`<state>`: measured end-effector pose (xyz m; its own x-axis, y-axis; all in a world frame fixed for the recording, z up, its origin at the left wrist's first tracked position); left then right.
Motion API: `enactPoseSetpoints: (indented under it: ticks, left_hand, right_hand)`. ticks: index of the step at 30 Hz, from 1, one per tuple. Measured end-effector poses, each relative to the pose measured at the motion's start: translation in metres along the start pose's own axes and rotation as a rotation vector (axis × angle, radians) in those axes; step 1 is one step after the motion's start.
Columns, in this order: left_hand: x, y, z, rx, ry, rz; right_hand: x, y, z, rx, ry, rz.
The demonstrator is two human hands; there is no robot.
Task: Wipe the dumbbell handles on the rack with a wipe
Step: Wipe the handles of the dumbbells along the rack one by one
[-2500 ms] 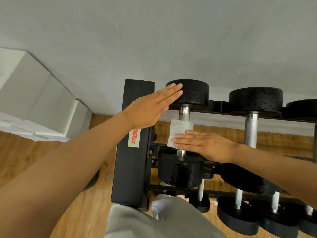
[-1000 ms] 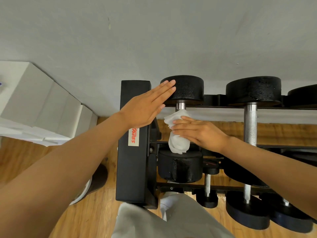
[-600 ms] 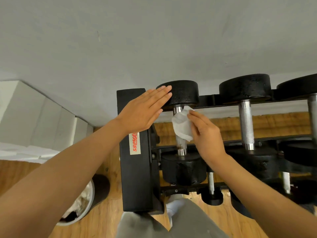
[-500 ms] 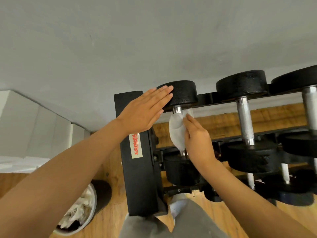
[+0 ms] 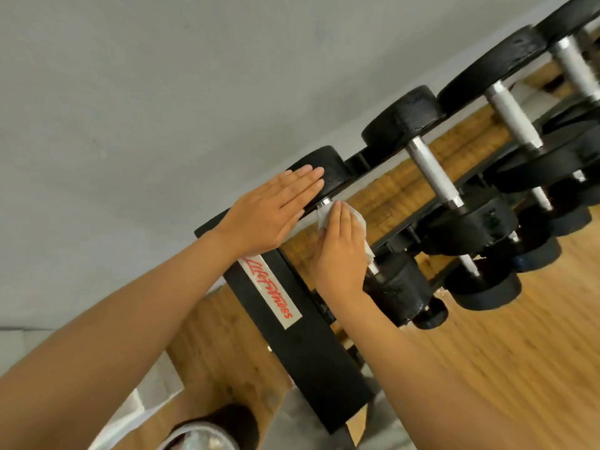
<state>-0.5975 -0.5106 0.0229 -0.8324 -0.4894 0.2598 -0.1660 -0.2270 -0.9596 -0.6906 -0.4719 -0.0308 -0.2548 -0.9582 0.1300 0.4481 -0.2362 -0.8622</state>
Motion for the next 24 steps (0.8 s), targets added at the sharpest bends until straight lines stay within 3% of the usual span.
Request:
enactPoseSetpoints:
  ticks: [5,11,16,21,24]
  left_hand:
    - [0.006,-0.004,0.005,-0.022,0.120,-0.012]
    - [0.031,-0.007,0.008,-0.030,0.249,-0.014]
    - [0.038,-0.005,0.010,-0.059,0.271,-0.032]
    - [0.036,-0.002,0.010,-0.081,0.271,-0.106]
    - [0.036,0.000,0.010,-0.093,0.272,-0.112]
  right_hand:
    - [-0.010,0.003,-0.011,-0.119,0.038,-0.002]
    - [-0.010,0.011,-0.009,-0.173,0.268,-0.018]
    - [0.008,0.001,0.002,-0.068,0.145,-0.090]
    - [-0.024,0.001,-0.031,-0.214,0.400,0.017]
    - [-0.006,0.008,-0.018,-0.217,0.393,0.006]
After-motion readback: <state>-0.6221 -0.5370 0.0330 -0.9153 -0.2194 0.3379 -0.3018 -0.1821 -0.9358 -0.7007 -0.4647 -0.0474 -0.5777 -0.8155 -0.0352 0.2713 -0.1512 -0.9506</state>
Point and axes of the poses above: each hand's wrist, its own x-axis towards the middle knuckle, its own y-axis out of the palm, z = x × y, the point moved 9 cm from there along x, towards the middle knuckle, and after that the axes turned 5 degrees about y, right-handed, at the moved point
